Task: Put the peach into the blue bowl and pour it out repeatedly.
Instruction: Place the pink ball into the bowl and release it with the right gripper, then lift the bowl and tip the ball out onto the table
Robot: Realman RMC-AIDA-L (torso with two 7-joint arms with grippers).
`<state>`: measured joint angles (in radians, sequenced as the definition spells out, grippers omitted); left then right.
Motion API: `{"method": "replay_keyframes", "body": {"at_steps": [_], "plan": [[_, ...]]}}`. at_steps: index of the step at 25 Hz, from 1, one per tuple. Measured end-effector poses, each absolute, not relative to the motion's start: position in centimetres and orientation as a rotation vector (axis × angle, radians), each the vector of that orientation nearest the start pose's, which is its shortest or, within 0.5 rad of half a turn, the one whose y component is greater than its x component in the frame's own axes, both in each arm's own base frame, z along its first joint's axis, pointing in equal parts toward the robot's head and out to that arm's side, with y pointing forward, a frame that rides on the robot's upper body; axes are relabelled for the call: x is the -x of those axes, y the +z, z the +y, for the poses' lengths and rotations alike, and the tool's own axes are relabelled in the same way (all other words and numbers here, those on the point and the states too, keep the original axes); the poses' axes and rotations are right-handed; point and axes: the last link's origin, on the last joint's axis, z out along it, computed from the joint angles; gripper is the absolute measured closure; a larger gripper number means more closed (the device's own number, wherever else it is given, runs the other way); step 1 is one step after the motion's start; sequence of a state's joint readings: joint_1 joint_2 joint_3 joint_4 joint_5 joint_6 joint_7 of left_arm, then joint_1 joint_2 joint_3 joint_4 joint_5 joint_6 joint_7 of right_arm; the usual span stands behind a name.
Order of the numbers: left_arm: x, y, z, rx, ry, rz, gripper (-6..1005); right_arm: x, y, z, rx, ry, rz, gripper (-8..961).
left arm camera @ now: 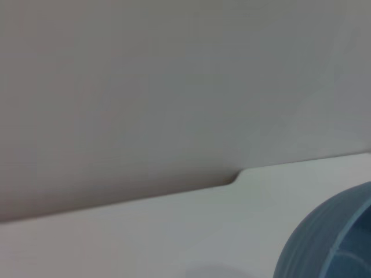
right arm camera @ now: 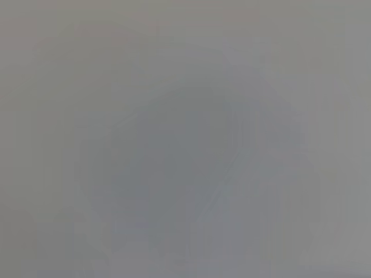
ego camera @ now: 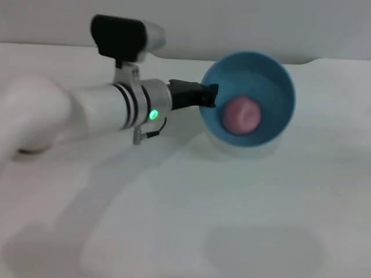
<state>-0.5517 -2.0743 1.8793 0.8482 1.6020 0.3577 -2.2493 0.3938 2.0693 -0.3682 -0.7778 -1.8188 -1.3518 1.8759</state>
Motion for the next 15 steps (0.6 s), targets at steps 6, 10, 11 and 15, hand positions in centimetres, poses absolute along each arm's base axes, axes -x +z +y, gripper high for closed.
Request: {"method": "replay_keyframes", "body": {"at_steps": [6,10,11,15], "plan": [[19.1,-11.9,38.0,2.218,-0.369,-0.863,999,-36.3,11.1,31.2,1.668,1.09,1.331,510],[19.6,-12.1,37.5,2.117,-0.355,-0.738,999,-36.7,10.7,31.0,1.666,1.082,1.32,510],[19.6,-12.2,37.2,2.105,-0.352,-0.706,999,-36.7,10.5,31.0,1.67,1.08,1.317,509],[19.2,-12.7,35.7,2.043,-0.345,-0.466,999,-36.5,10.2,31.4,1.68,1.086,1.313,509]]}}
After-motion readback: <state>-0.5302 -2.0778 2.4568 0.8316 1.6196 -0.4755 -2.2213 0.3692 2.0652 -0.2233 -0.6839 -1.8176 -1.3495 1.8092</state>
